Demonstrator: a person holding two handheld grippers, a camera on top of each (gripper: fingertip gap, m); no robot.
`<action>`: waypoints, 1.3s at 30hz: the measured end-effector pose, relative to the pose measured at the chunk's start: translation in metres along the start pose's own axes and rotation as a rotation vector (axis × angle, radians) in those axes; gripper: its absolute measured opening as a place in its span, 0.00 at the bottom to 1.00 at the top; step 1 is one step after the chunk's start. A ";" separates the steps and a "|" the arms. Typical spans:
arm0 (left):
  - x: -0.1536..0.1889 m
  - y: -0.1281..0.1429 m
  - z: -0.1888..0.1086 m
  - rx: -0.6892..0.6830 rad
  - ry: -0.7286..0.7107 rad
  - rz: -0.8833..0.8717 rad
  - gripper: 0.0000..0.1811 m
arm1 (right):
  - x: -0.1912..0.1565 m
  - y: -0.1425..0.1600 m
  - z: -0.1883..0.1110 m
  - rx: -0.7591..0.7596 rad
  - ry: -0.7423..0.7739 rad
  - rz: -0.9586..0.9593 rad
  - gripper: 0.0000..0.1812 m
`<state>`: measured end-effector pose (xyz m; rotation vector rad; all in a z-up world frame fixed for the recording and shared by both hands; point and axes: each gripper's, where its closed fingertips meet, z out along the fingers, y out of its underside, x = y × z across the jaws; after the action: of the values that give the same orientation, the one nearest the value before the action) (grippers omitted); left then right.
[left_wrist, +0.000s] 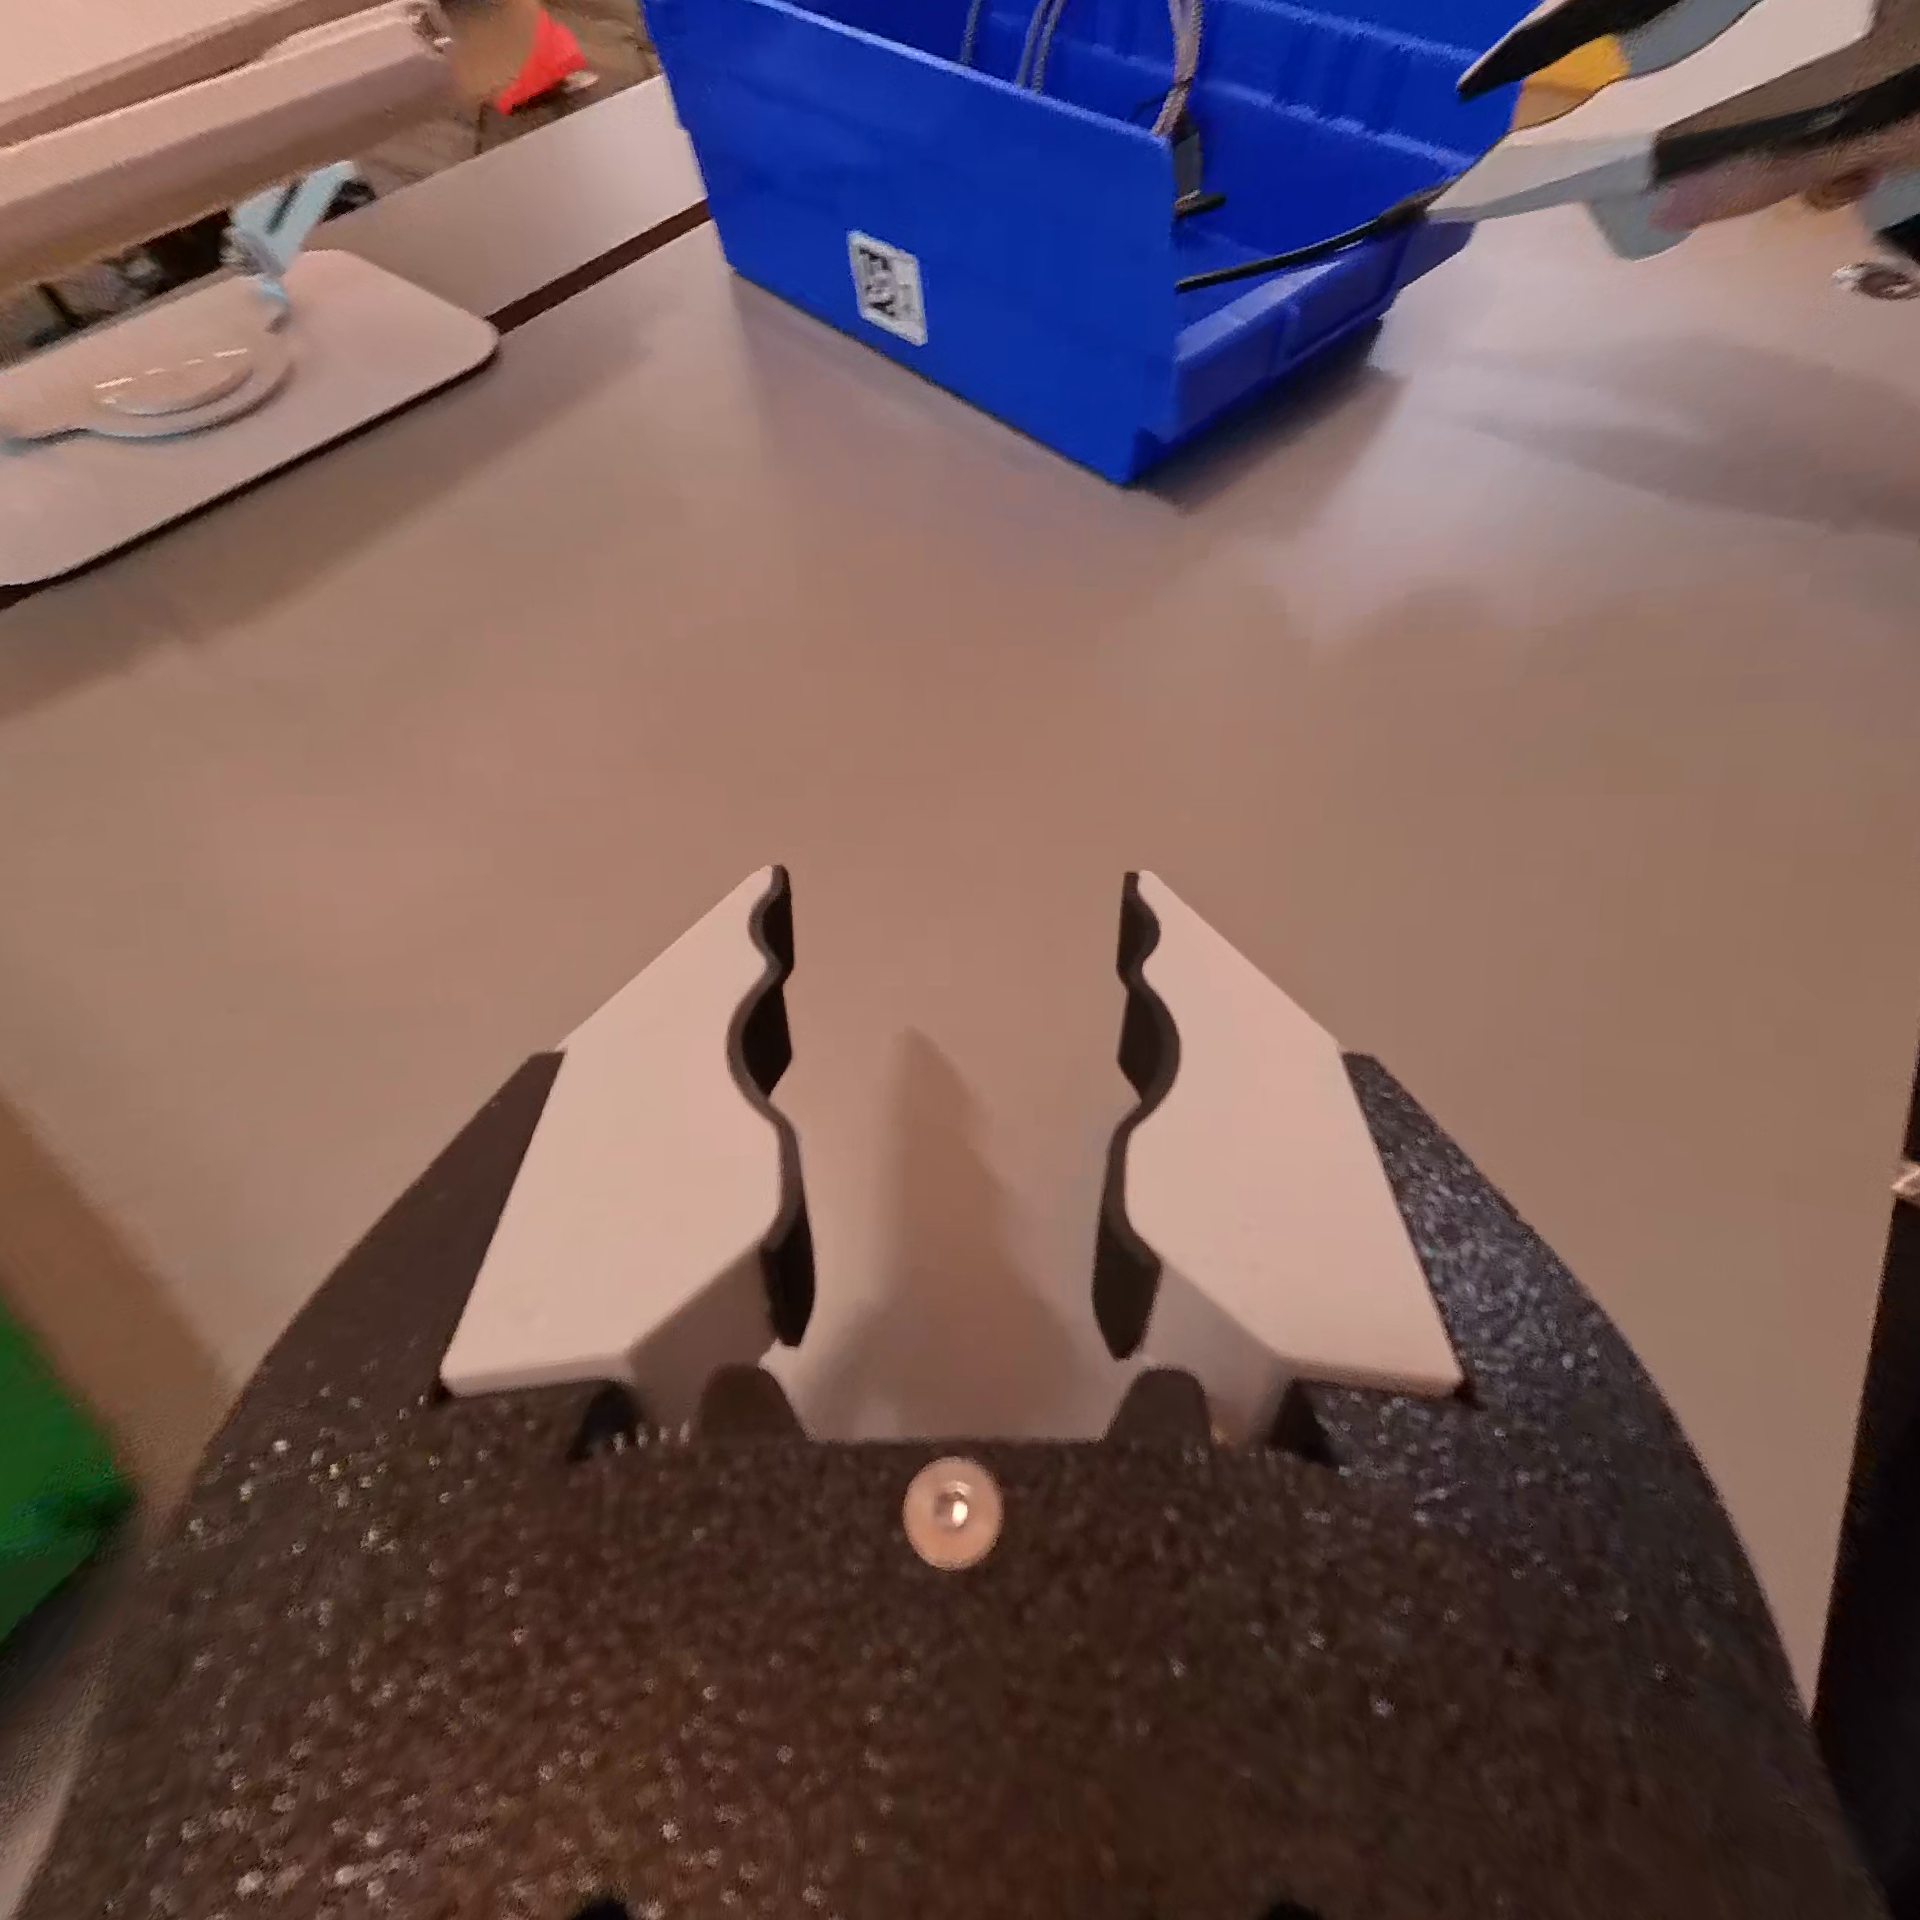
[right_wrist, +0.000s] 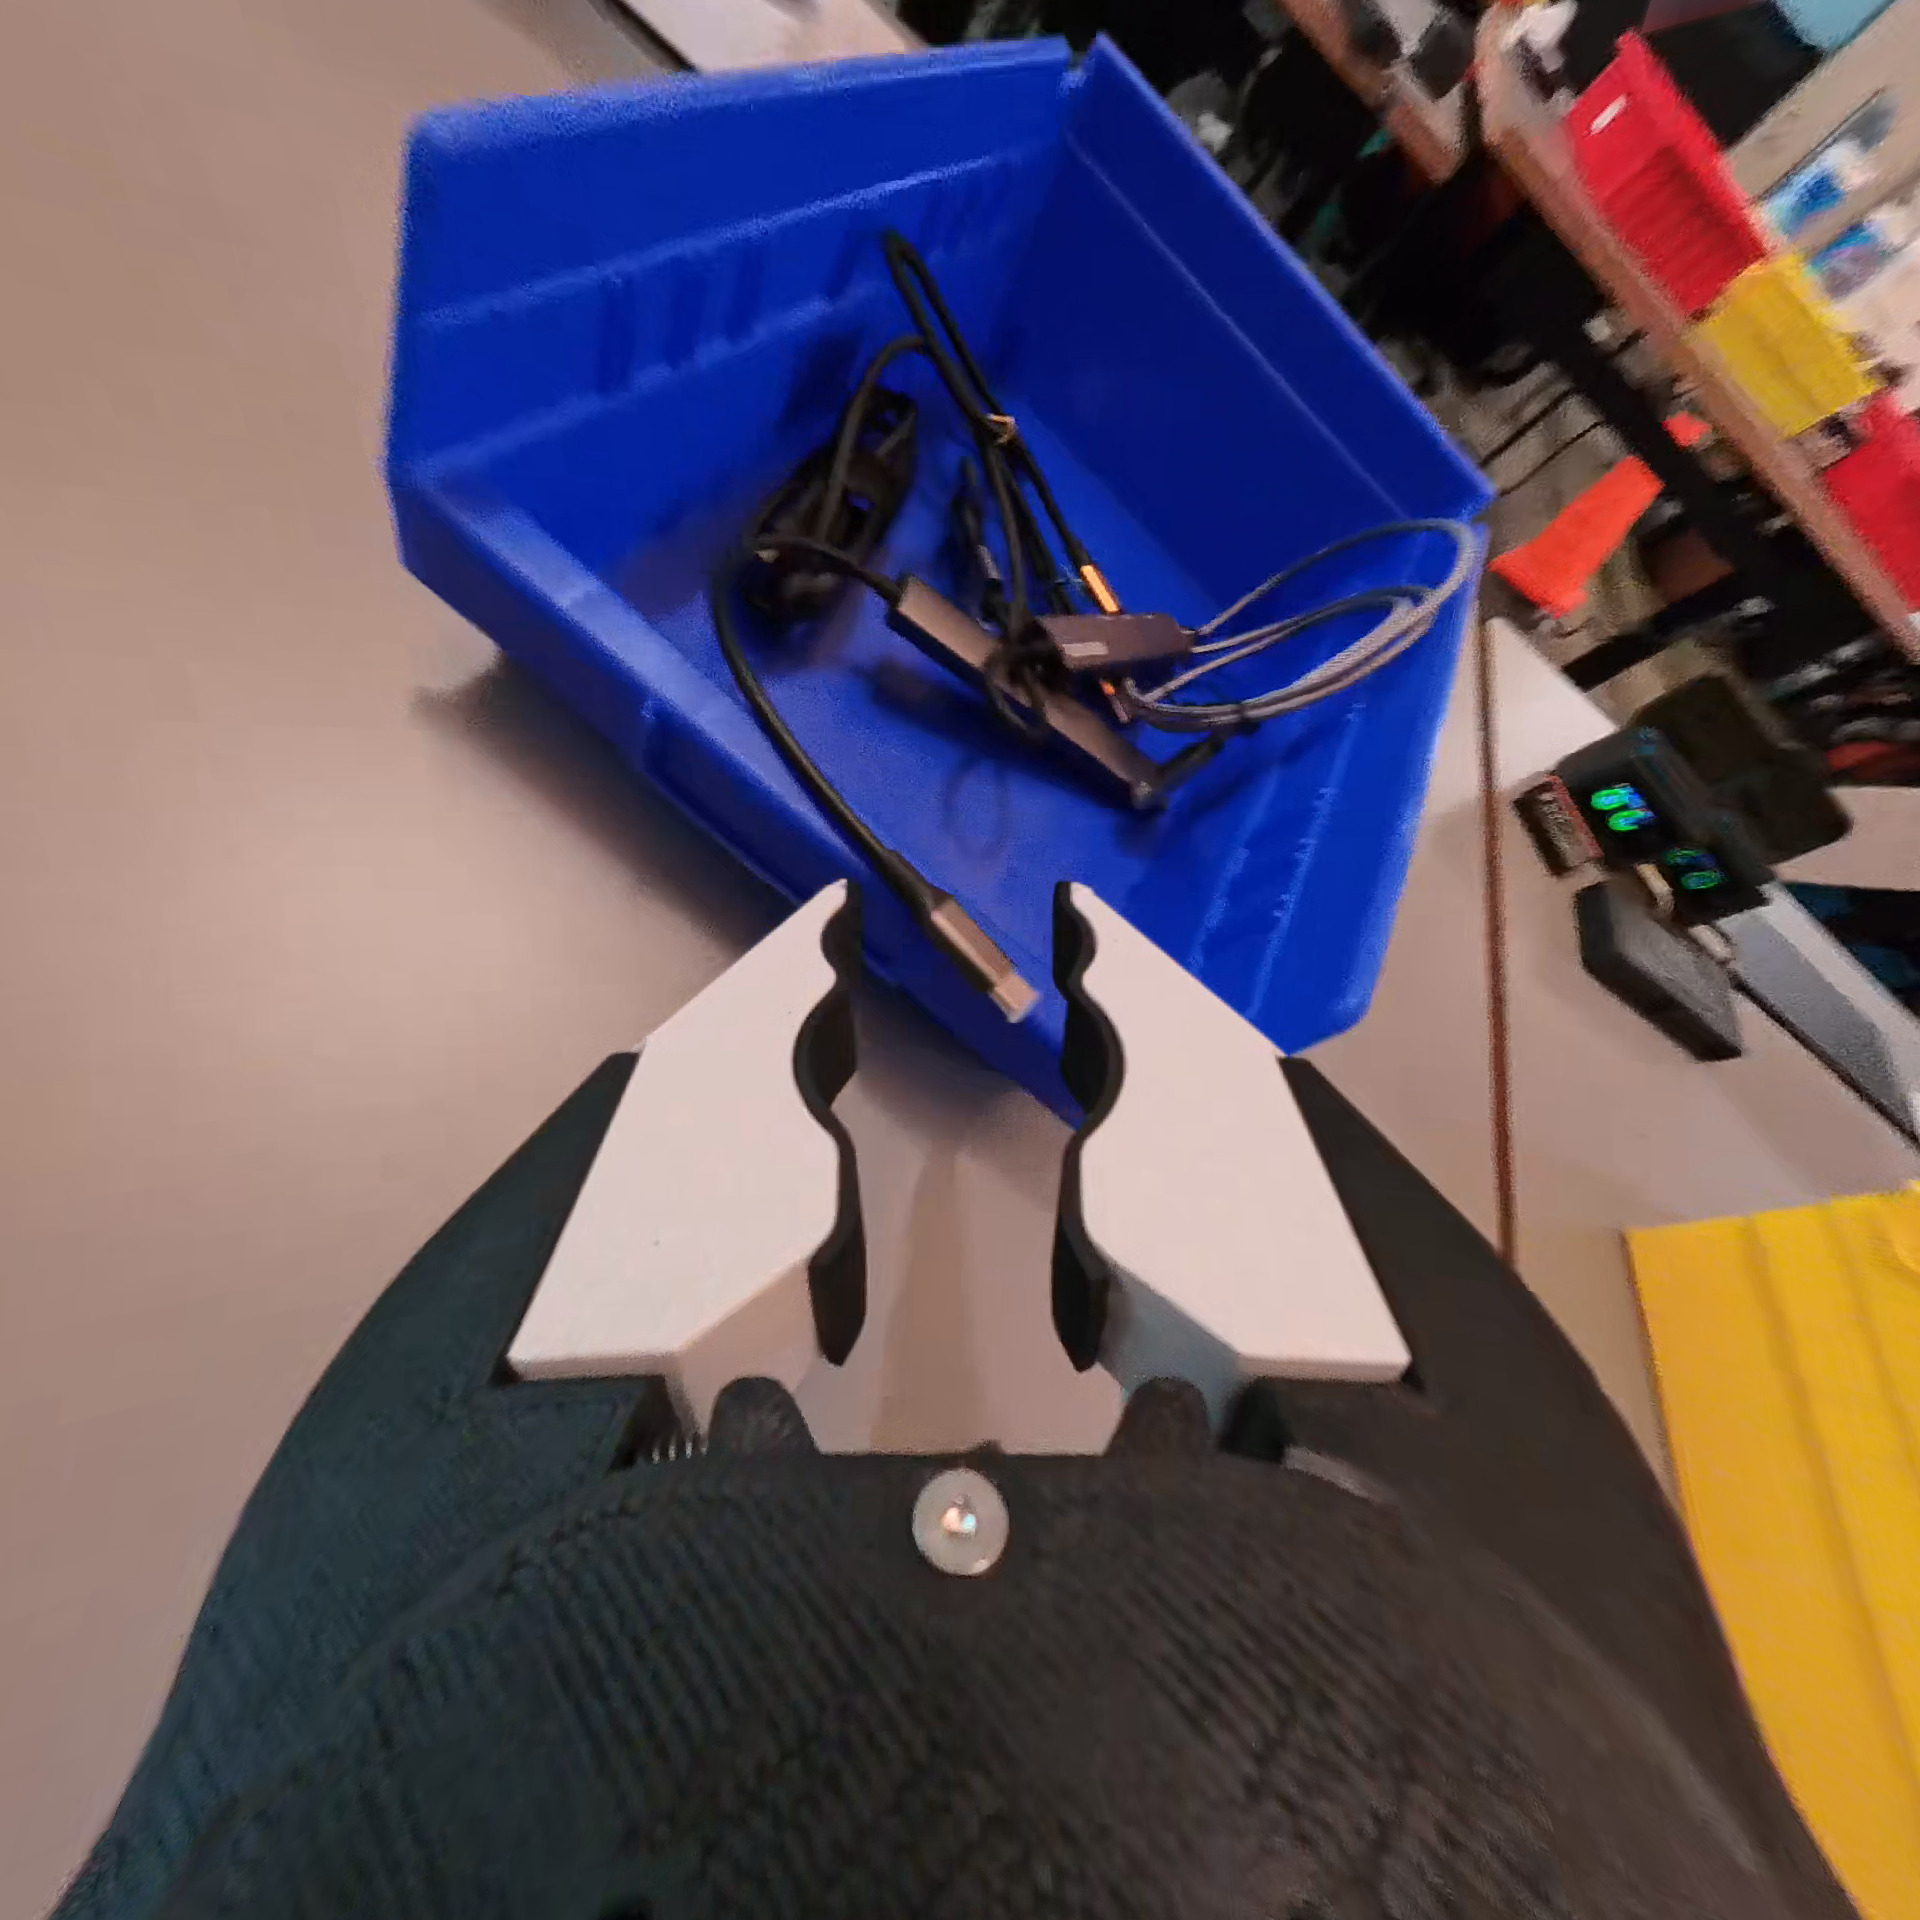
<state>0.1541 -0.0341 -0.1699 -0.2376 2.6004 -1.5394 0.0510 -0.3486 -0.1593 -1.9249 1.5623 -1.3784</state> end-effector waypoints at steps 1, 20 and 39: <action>0.008 -0.002 0.008 0.011 0.021 -0.008 0.35 | 0.005 0.003 0.003 -0.003 0.019 -0.019 0.17; 0.051 -0.114 0.185 0.098 -0.074 0.008 0.45 | 0.026 -0.004 -0.003 0.122 0.040 -0.028 0.15; -0.018 -0.051 0.091 0.099 -0.165 0.111 0.04 | -0.033 -0.094 -0.073 0.435 -0.305 0.068 0.31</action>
<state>0.1920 -0.1326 -0.1685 -0.1984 2.3638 -1.5354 0.0486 -0.2618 -0.0705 -1.6996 1.0711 -1.2051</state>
